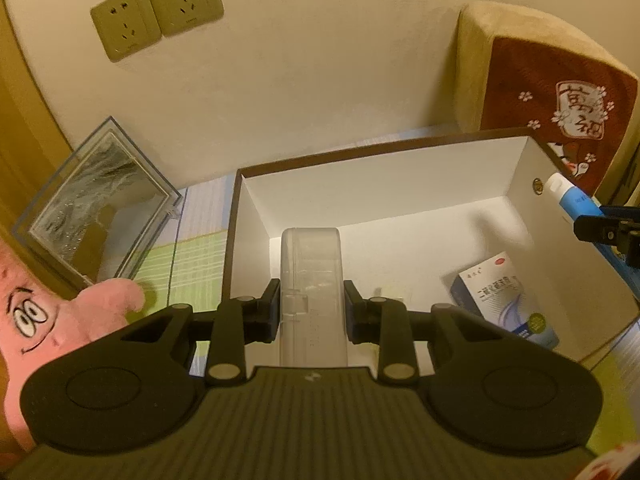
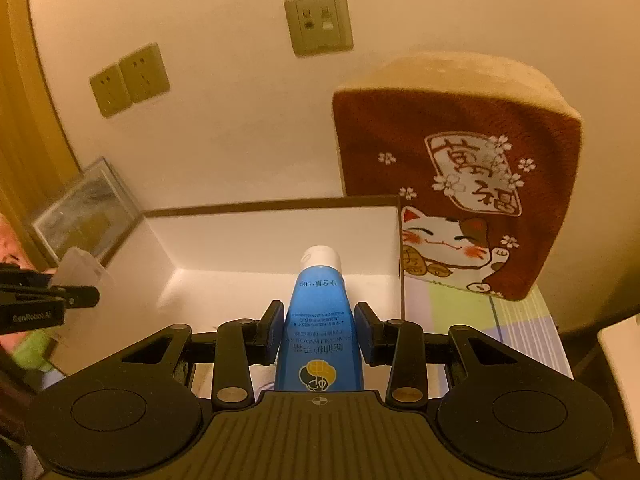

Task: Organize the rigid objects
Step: 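Lift and carry the blue tube and clear case over the brown box, then open right gripper to drop the blue tube while left gripper releases the clear case inside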

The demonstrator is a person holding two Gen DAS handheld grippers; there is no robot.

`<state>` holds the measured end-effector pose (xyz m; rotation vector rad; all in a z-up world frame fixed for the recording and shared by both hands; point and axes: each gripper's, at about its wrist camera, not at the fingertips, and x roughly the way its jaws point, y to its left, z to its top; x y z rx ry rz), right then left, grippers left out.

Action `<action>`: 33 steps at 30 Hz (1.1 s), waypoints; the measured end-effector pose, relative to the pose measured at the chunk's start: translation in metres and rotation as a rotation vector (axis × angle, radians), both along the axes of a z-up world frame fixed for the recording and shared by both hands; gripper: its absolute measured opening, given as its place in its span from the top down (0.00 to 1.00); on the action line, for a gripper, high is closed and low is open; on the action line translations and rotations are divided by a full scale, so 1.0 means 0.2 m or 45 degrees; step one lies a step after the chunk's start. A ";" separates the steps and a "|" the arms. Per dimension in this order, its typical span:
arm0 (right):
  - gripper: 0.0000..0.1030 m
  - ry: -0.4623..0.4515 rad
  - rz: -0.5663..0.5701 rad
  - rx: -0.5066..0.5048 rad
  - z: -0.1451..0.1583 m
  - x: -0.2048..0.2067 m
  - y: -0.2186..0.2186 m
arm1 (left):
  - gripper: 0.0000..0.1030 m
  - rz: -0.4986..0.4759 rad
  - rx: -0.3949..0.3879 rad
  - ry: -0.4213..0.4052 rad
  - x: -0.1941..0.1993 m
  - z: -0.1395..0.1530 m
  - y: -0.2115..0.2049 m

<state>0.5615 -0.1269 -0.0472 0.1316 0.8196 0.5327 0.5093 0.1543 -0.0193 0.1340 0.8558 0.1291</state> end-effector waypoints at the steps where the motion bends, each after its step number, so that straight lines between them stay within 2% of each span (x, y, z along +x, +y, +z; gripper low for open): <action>1: 0.63 0.006 0.000 -0.013 -0.01 0.01 0.01 | 0.73 0.001 -0.001 0.007 0.02 -0.01 0.00; 10: 0.63 0.046 -0.013 -0.096 -0.13 0.11 0.08 | 0.72 -0.003 0.021 0.063 0.14 -0.11 0.03; 20: 0.62 0.044 -0.026 -0.131 -0.18 0.16 0.12 | 0.72 -0.025 0.044 0.057 0.21 -0.16 0.05; 24: 0.62 0.030 -0.028 -0.144 -0.19 0.17 0.13 | 0.61 -0.036 0.036 0.058 0.21 -0.16 0.05; 30: 0.59 0.030 -0.010 -0.131 -0.17 0.16 0.13 | 0.60 -0.045 0.027 0.058 0.18 -0.14 0.05; 33: 0.55 0.033 0.003 -0.114 -0.15 0.15 0.11 | 0.59 -0.040 0.010 0.057 0.15 -0.12 0.06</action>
